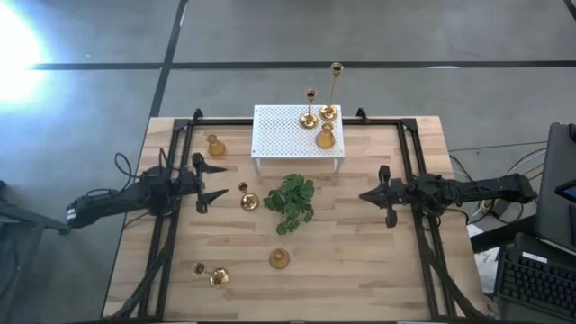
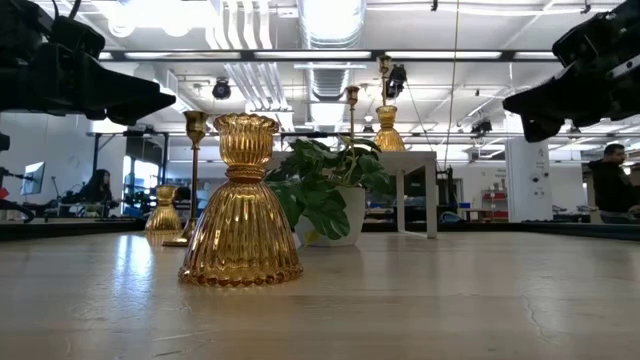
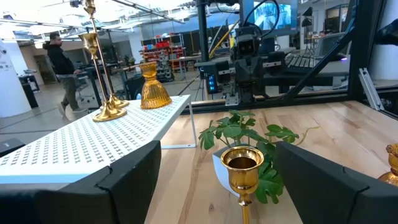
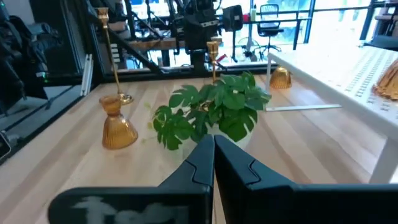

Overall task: Pick & Place candle stick holders
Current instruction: Align the small gold candle holder with the other small gold candle holder on the shelf

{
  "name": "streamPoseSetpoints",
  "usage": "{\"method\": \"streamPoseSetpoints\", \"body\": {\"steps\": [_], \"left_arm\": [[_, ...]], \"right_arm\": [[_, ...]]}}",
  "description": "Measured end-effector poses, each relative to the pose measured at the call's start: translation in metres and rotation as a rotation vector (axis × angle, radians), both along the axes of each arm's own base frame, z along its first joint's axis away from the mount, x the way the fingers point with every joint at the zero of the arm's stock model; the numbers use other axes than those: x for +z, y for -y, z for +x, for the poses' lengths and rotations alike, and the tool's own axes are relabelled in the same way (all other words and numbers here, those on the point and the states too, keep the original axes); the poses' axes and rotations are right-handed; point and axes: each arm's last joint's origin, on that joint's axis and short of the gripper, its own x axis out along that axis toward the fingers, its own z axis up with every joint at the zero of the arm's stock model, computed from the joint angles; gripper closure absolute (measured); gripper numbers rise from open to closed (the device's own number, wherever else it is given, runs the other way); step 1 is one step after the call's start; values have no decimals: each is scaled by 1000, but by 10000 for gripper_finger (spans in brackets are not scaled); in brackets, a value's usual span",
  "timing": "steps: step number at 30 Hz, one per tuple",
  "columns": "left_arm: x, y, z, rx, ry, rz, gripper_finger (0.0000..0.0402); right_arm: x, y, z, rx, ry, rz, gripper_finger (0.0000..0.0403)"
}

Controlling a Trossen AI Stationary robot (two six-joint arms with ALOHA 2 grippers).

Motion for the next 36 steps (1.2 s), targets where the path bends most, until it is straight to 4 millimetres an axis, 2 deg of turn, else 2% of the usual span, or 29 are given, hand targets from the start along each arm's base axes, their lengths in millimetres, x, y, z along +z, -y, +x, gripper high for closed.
{"method": "streamPoseSetpoints", "body": {"steps": [11, 36], "left_arm": [[0, 0, 0, 0, 0, 0, 83], [0, 0, 0, -1, 6, -9, 83]], "right_arm": [[8, 2, -11, -48, 105, -125, 394], [6, 2, -9, -46, 79, -113, 394]]}}
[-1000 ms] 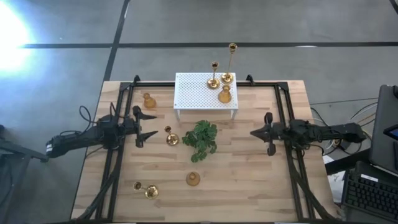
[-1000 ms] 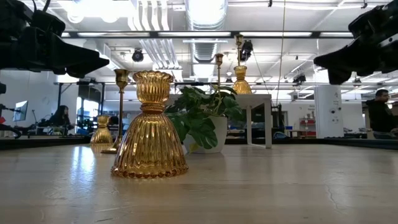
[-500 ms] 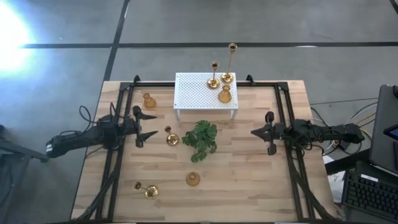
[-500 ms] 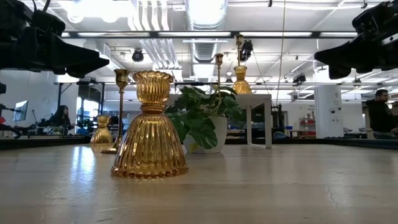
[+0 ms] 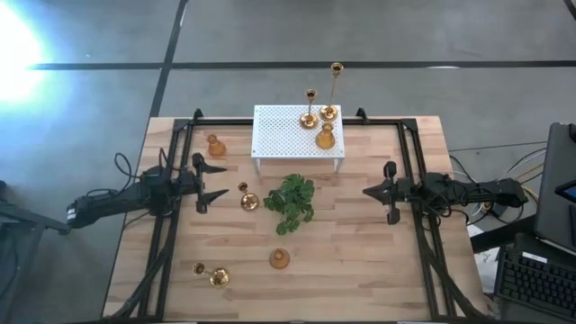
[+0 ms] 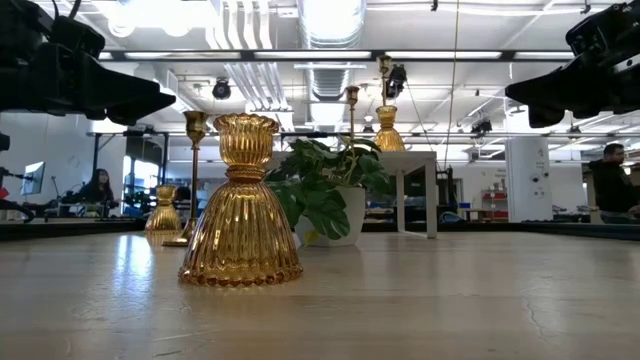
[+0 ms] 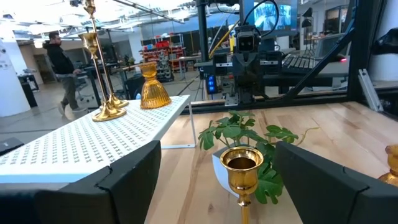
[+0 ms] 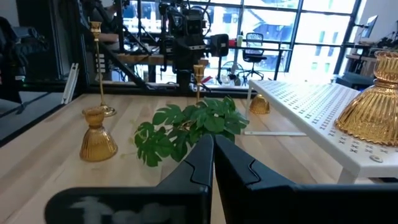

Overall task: Pick & Place candle stick holders
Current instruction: Align the small gold candle holder with the other small gold candle holder on the shelf

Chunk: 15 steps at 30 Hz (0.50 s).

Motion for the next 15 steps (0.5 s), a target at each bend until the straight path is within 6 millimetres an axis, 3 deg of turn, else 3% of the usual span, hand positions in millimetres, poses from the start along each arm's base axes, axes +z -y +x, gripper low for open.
{"method": "streamPoseSetpoints", "body": {"steps": [8, 15], "left_arm": [[16, -1, -2, 19, 221, -267, 83], [29, 0, -5, -20, 339, -284, 83]], "right_arm": [[0, 0, 0, 0, 0, 0, 394], [0, 0, 0, 0, 0, 0, 394]]}}
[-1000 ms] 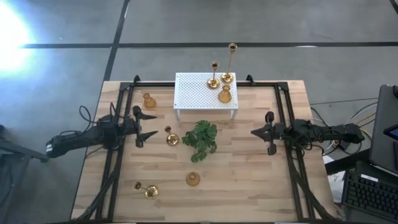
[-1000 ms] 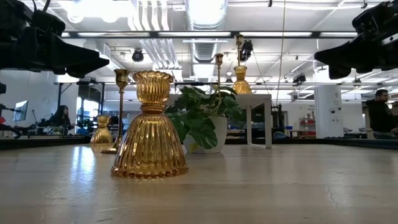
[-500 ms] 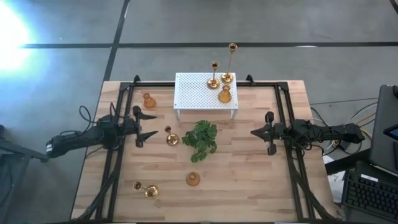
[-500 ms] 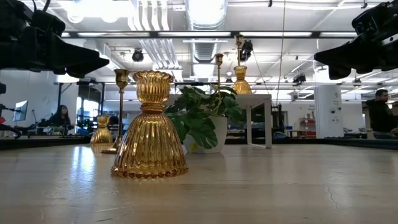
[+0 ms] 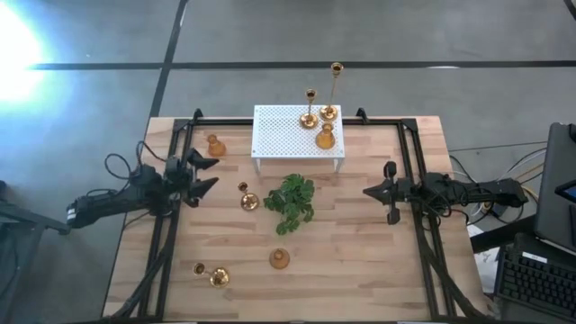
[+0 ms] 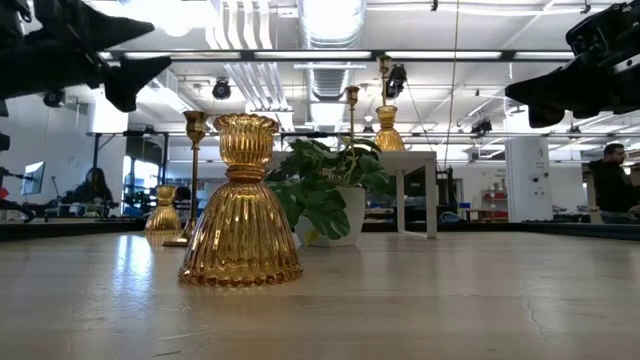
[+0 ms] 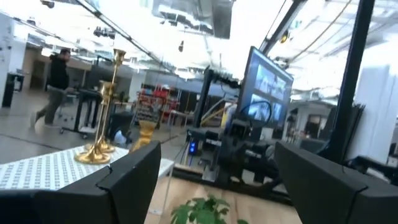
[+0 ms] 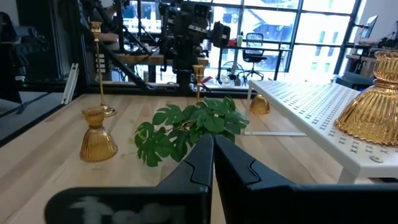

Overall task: Pick & Place candle stick holders
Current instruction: Align the small gold candle holder with the other small gold candle holder on the shelf

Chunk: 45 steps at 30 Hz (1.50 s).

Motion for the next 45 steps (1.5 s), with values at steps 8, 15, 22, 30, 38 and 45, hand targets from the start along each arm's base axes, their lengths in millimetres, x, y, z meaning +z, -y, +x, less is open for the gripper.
{"method": "streamPoseSetpoints", "body": {"steps": [8, 15, 22, 30, 38, 45], "left_arm": [[38, 3, -12, -28, 118, -32, 83], [50, 9, -16, -218, 127, -45, 83], [41, 14, -12, -397, 2, 46, 83], [19, 10, -4, -317, -232, 52, 83], [6, 7, 2, -261, -370, 5, 83], [-14, 1, 8, -74, -596, -63, 84]], "right_arm": [[0, 0, 0, 0, 0, 0, 394], [0, 0, 0, 0, 1, 0, 394], [0, 0, 0, 0, 1, 0, 394], [0, 0, 0, 0, 1, 0, 394], [0, 0, 0, 0, 1, 0, 394], [0, 0, 0, 0, 1, 0, 394]]}}
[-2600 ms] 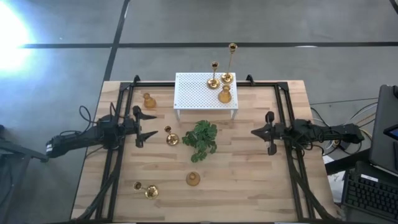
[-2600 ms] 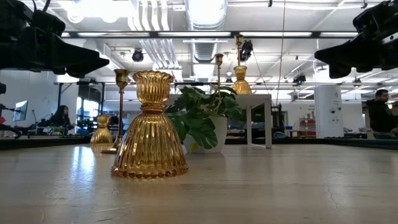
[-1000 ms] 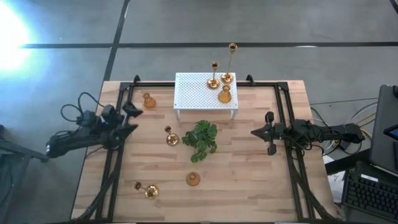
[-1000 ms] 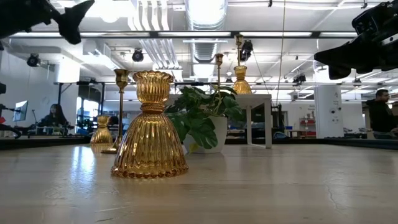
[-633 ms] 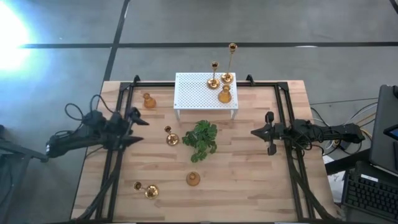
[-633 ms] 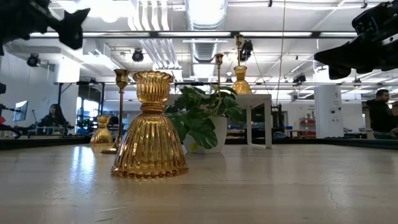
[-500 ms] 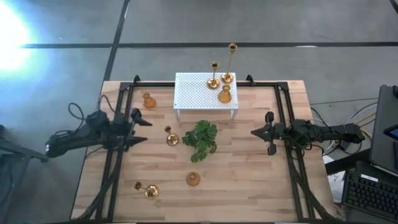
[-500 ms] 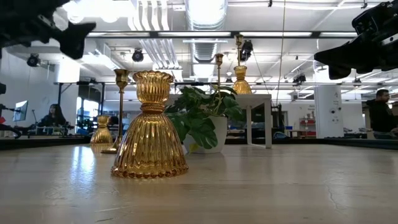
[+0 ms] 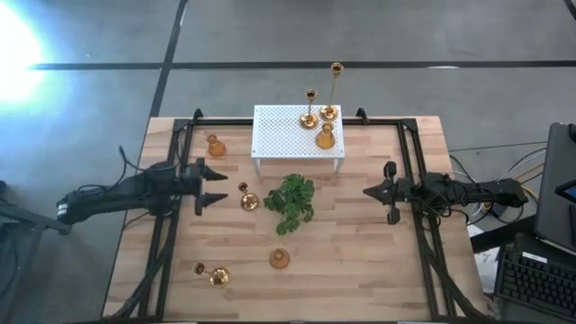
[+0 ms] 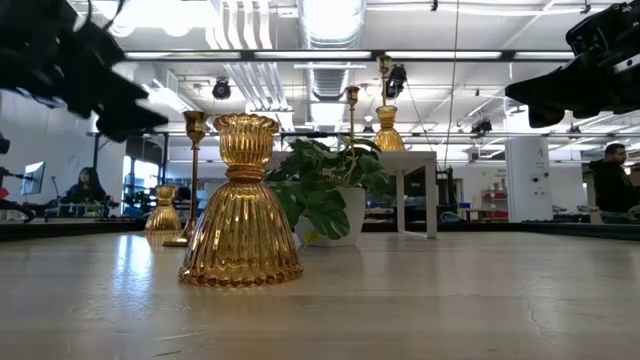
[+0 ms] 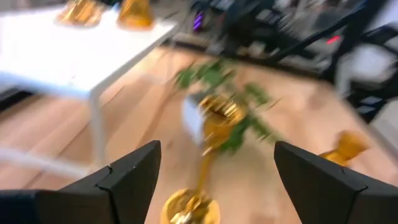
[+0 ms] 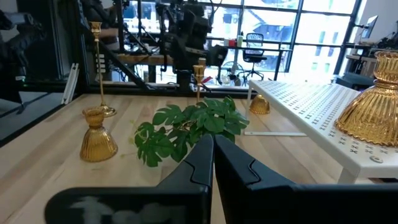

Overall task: Pick & Place candle stick holders
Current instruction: Align the small gold candle holder with the other small gold candle holder on the shelf

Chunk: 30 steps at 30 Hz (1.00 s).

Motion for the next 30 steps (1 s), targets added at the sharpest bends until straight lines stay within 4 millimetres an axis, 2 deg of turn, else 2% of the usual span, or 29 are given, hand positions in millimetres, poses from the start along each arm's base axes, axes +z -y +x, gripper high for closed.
{"method": "streamPoseSetpoints", "body": {"steps": [10, 16, 30], "left_arm": [[-27, -4, 8, 79, -153, -40, 85], [-43, -5, 13, 84, -96, -51, 85], [-48, -3, 17, 22, -65, -37, 85]], "right_arm": [[0, 0, 0, 0, 0, 0, 394], [0, 0, 0, 0, 0, 0, 394], [0, 0, 0, -1, 1, 0, 394]]}}
